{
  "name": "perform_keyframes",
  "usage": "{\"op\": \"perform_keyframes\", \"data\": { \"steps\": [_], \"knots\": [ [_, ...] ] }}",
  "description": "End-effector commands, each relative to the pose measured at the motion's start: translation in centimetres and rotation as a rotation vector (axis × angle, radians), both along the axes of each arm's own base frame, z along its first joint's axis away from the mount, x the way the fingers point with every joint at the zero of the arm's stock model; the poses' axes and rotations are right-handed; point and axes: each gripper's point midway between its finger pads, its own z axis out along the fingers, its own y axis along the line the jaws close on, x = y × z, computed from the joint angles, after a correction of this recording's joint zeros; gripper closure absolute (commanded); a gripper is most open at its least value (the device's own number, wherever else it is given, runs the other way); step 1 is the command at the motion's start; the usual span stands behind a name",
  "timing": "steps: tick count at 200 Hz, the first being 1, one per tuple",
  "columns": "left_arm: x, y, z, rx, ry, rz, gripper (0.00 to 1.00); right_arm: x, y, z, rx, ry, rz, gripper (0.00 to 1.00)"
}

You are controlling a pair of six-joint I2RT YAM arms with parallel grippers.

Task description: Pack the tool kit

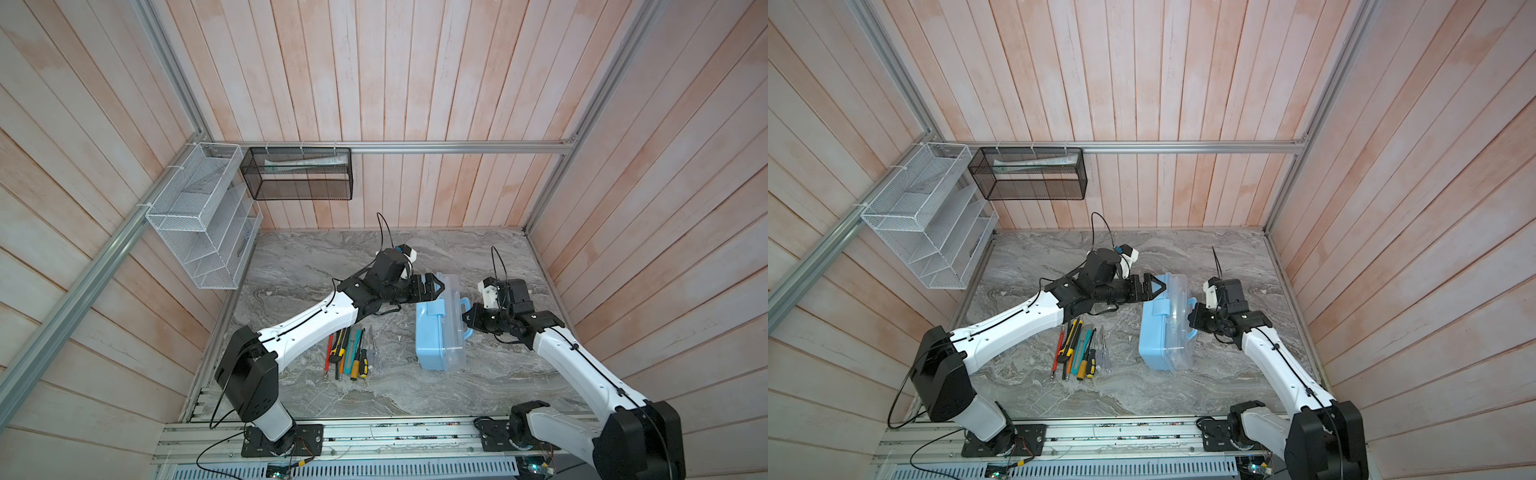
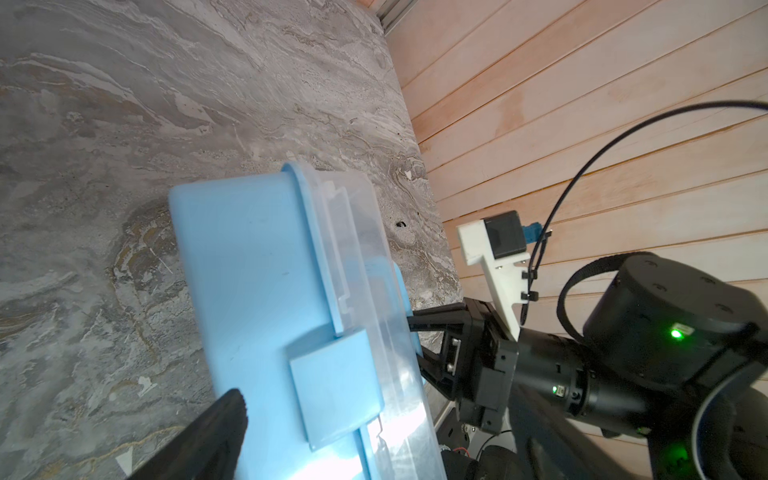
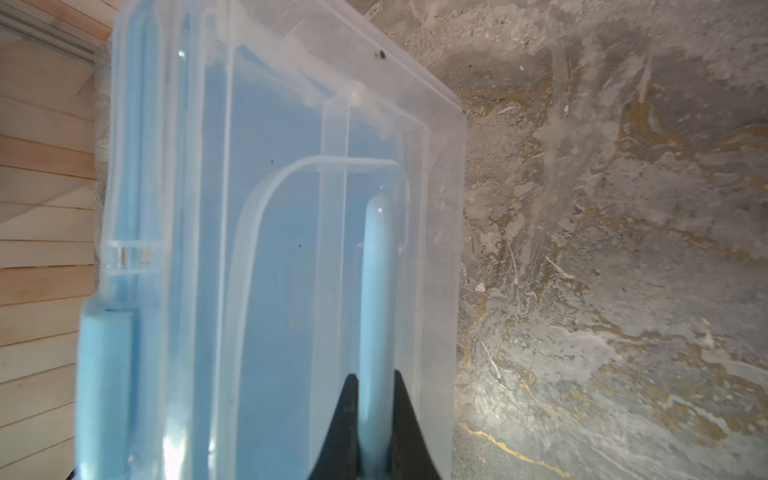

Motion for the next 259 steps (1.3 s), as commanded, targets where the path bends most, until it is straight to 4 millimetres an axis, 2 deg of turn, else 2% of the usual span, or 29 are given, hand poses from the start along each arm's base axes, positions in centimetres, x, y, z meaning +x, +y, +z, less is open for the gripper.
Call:
{"op": "perform_keyframes", "data": {
  "steps": [1, 35, 63, 137, 191, 220, 259],
  "knots": [
    [-0.6, 0.0, -2.5, 0.142, 0.060, 0.035, 0.00, 1.5, 0.7, 2.2, -0.002, -0.092, 0.049, 1.00],
    [-1.9, -0.6, -4.6, 0.188, 0.151, 0.044, 0.00, 1.9, 1.1, 2.8, 0.003, -0.123, 0.056, 1.00],
    [-2.1, -0.8, -5.3, 0.193, 0.181, 0.050, 0.00, 1.8, 1.2, 2.7, 0.004, -0.128, 0.062, 1.00],
    [-2.3, -2.0, -5.6, 0.177, 0.184, 0.019, 0.00, 1.3, 1.5, 2.3, 0.020, -0.129, 0.075, 1.00],
    [-1.8, -1.5, -7.1, 0.216, 0.149, 0.044, 0.00, 1.1, 1.9, 2.6, 0.045, -0.142, 0.084, 1.00],
    [-1.9, -1.8, -7.0, 0.182, 0.124, 0.038, 0.00, 0.8, 2.1, 3.3, 0.062, -0.182, 0.080, 1.00],
    [-2.5, -2.6, -6.6, 0.118, 0.061, 0.015, 0.00, 0.2, 2.2, 2.9, 0.083, -0.190, 0.088, 1.00]
  ]
}}
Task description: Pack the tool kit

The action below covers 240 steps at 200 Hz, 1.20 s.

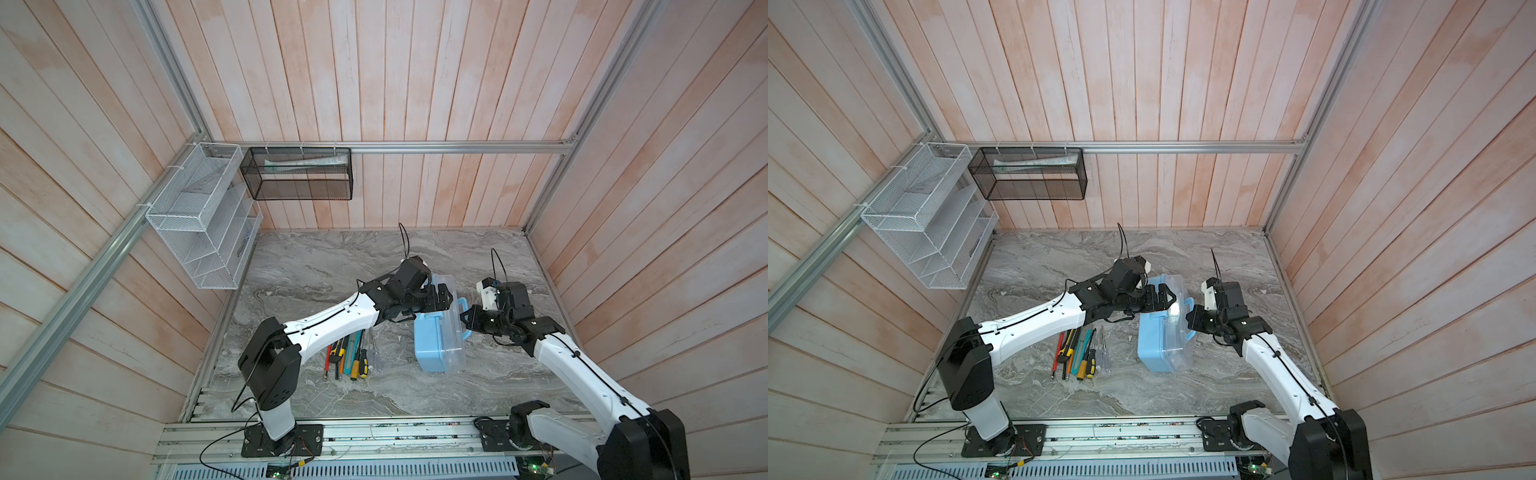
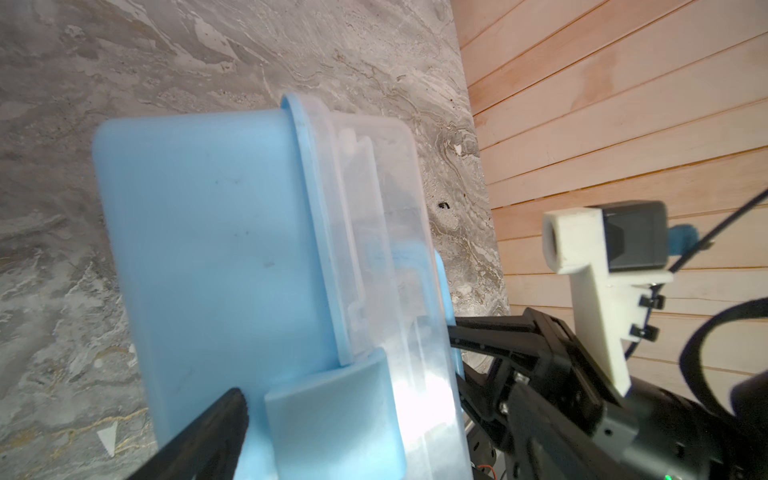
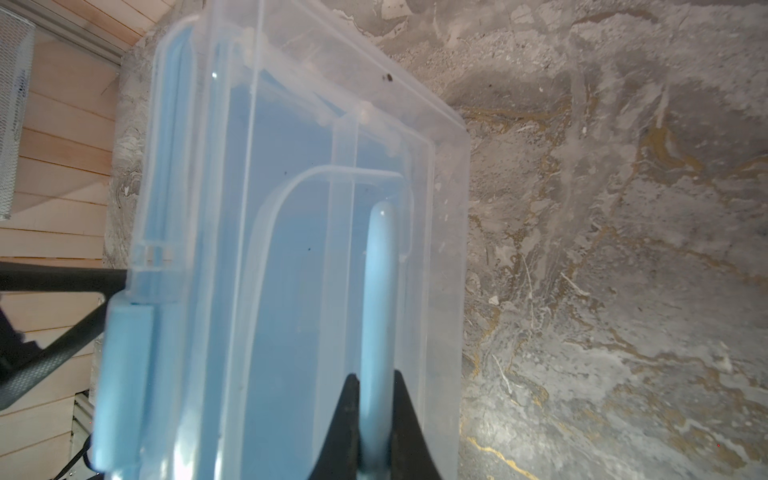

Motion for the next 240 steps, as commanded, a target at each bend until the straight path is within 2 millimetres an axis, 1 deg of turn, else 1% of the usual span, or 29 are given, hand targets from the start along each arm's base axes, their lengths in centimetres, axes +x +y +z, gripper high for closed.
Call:
{"op": "perform_keyframes", "data": {
  "steps": [1, 44, 60, 98, 121, 147, 167, 189, 204, 240],
  "knots": [
    [-1.4, -0.4, -2.1, 0.023, -0.007, -0.035, 0.00, 0.5, 1.7, 2.4, 0.062, -0.119, 0.079, 1.00],
    [-1.8, -1.3, -2.3, -0.026, -0.064, -0.073, 0.00, 0.4, 2.1, 3.0, 0.086, -0.140, 0.093, 1.00],
    [-1.9, -1.7, -1.8, -0.051, -0.097, -0.103, 0.00, 0.3, 2.0, 3.3, 0.086, -0.153, 0.094, 1.00],
    [-1.9, -1.3, -0.6, -0.103, -0.153, -0.091, 0.00, 0.0, 2.0, 3.1, 0.092, -0.157, 0.093, 1.00],
    [-2.4, -1.5, -0.5, -0.145, -0.149, -0.102, 0.00, -0.1, 2.0, 2.8, 0.095, -0.150, 0.093, 1.00],
    [-2.9, -2.0, -0.3, -0.200, -0.135, -0.119, 0.00, 0.1, 2.0, 2.9, 0.089, -0.154, 0.095, 1.00],
    [-3.1, -1.9, 0.4, -0.249, -0.143, -0.116, 0.00, 0.2, 1.9, 2.8, 0.081, -0.151, 0.093, 1.00],
    [-3.6, -2.1, 1.7, -0.307, -0.152, -0.144, 0.00, 0.2, 1.9, 2.5, 0.079, -0.145, 0.090, 1.00],
    [-3.8, -2.0, 2.0, -0.327, -0.139, -0.149, 0.00, 0.2, 1.9, 2.5, 0.078, -0.147, 0.087, 1.00],
    [-4.3, -1.9, 3.7, -0.452, -0.124, -0.160, 0.00, 0.6, 1.5, 2.6, 0.063, -0.151, 0.065, 1.00]
  ]
}}
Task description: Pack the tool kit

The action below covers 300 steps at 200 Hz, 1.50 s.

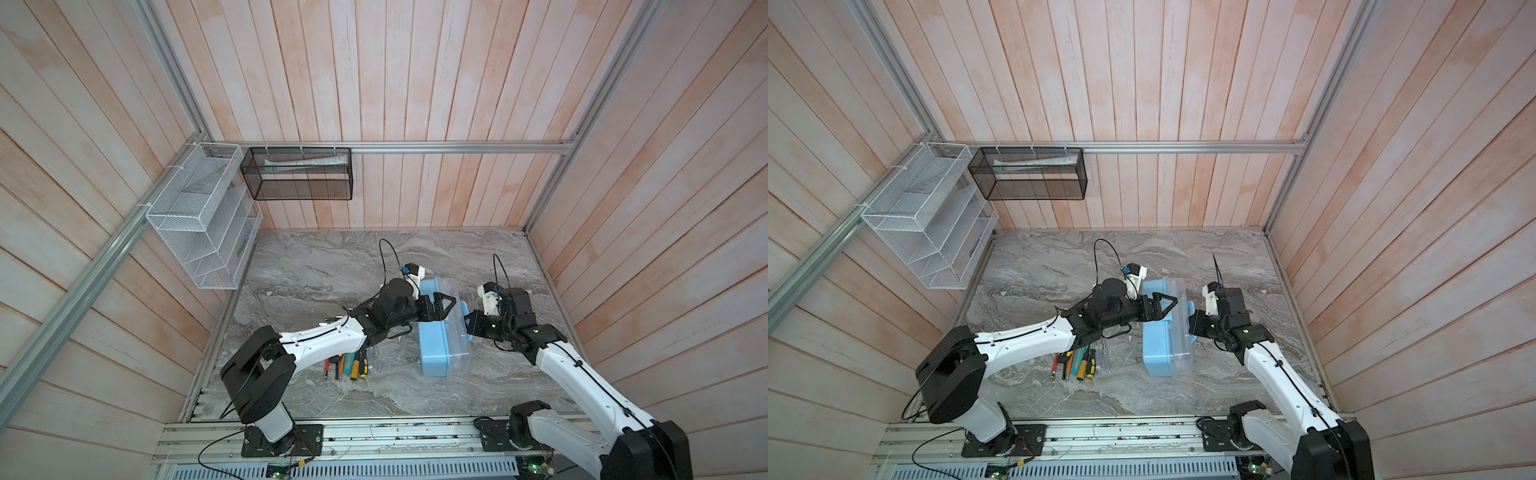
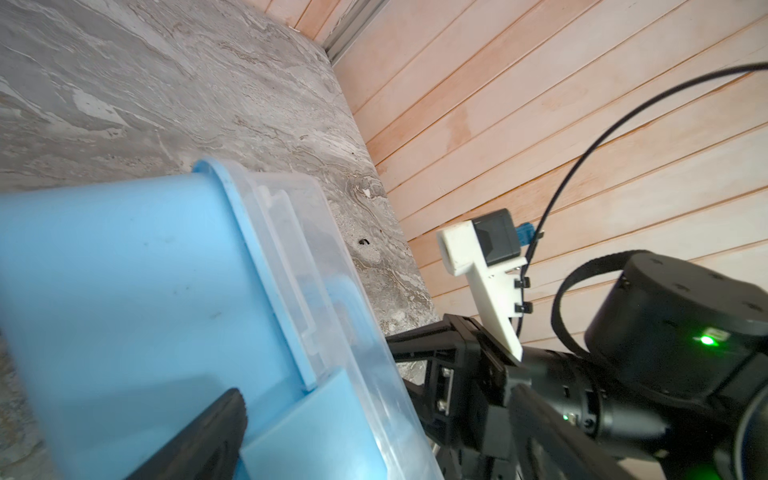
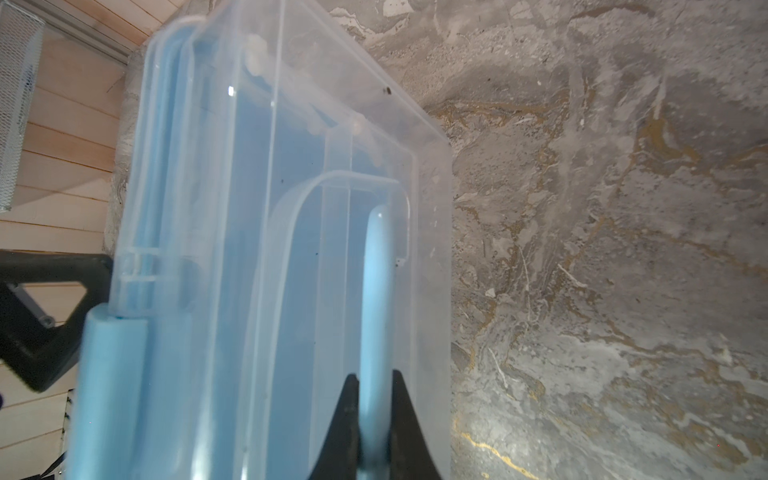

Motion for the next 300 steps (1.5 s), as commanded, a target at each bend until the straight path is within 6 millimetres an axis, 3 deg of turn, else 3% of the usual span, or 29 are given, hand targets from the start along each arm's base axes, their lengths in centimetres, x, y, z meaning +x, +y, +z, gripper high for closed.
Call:
{"op": "perform_keyframes", "data": {
  "steps": [1, 55, 97, 118, 166, 210, 300],
  "knots": [
    [-2.8, -1.2, 1.9, -0.127, 0.048, -0.122, 0.00, 1.4, 1.7, 3.1, 0.063, -0.120, 0.053, 1.00],
    [-2.4, 0.2, 3.6, -0.165, 0.027, -0.105, 0.00, 1.6, 0.7, 2.7, 0.021, -0.112, 0.007, 1.00],
    [-2.1, 0.7, 6.6, -0.213, 0.018, -0.097, 0.00, 1.7, 0.7, 2.2, 0.013, -0.106, 0.008, 1.00],
    [-1.6, 1.5, 4.9, -0.073, 0.048, -0.057, 0.00, 1.8, 0.6, 2.2, 0.010, -0.104, 0.000, 1.00],
    [-1.3, 5.3, 0.7, 0.220, 0.230, 0.087, 0.00, 1.9, 0.1, 2.2, -0.020, -0.098, -0.018, 1.00],
    [-2.7, 3.7, 0.8, 0.314, 0.328, 0.010, 0.00, 1.9, 0.1, 2.2, -0.021, -0.092, -0.022, 1.00],
    [-2.4, 2.2, -1.6, 0.398, 0.330, -0.016, 0.00, 1.8, 0.2, 1.8, -0.002, -0.079, -0.026, 1.00]
  ]
}}
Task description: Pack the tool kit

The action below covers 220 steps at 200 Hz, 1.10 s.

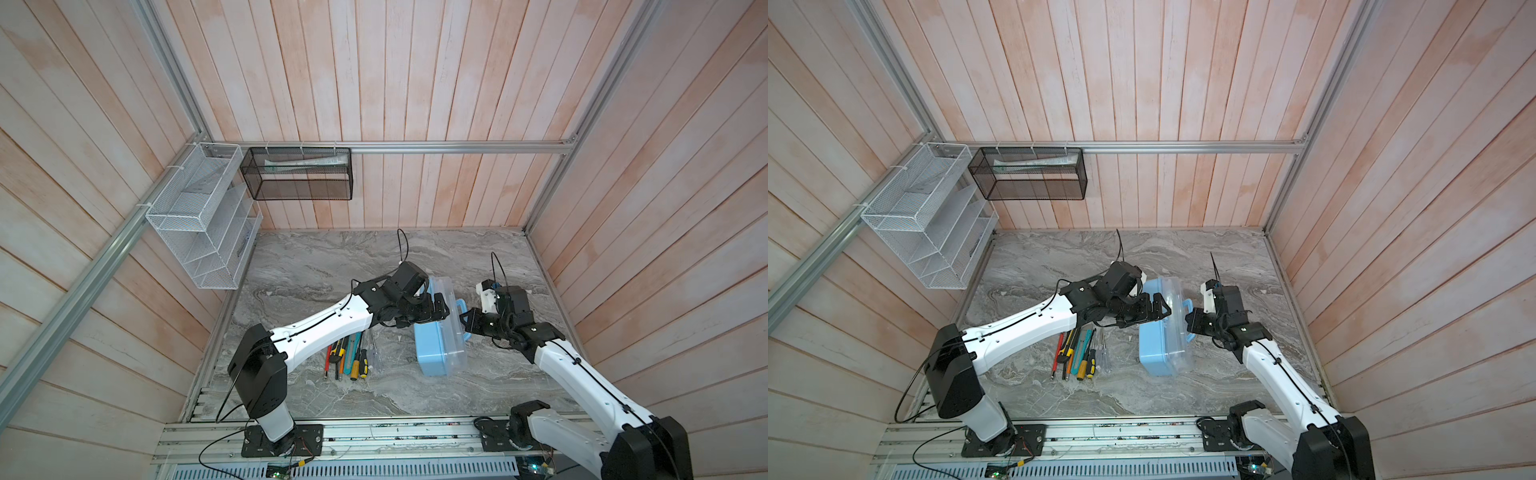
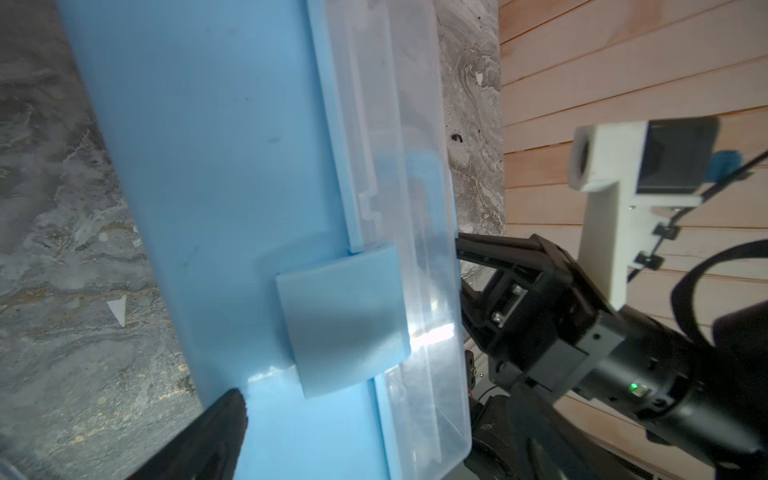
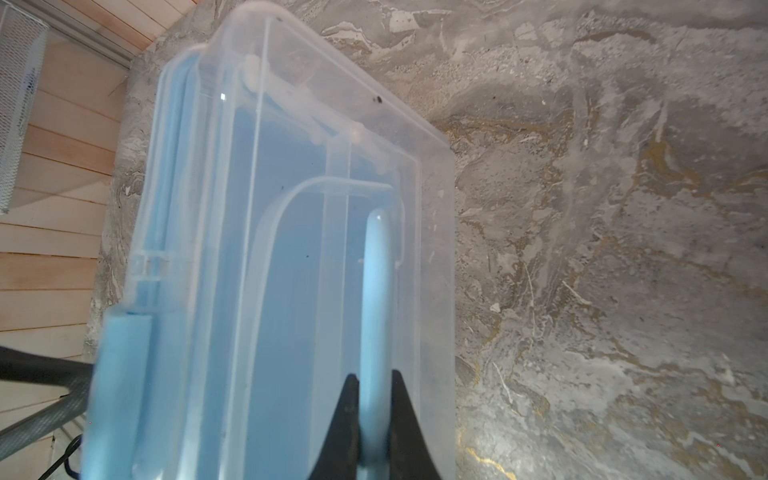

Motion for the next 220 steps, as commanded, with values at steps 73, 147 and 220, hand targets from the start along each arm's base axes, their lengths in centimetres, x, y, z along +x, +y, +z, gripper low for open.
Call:
{"op": "perform_keyframes", "data": {
  "steps": [73, 147, 220],
  "knots": [
    [0.9, -1.1, 0.6, -0.050, -0.075, -0.007, 0.00, 0.9, 0.3, 1.0, 0.033, -0.050, -0.010, 1.00],
    [0.7, -2.1, -0.5, -0.088, -0.104, -0.047, 0.00, 0.5, 0.5, 0.5, 0.028, -0.034, 0.007, 1.00],
    [-0.6, -4.3, 1.0, -0.284, -0.179, -0.162, 0.00, 0.7, 0.6, 0.3, 0.028, -0.029, 0.007, 1.00]
  ]
}}
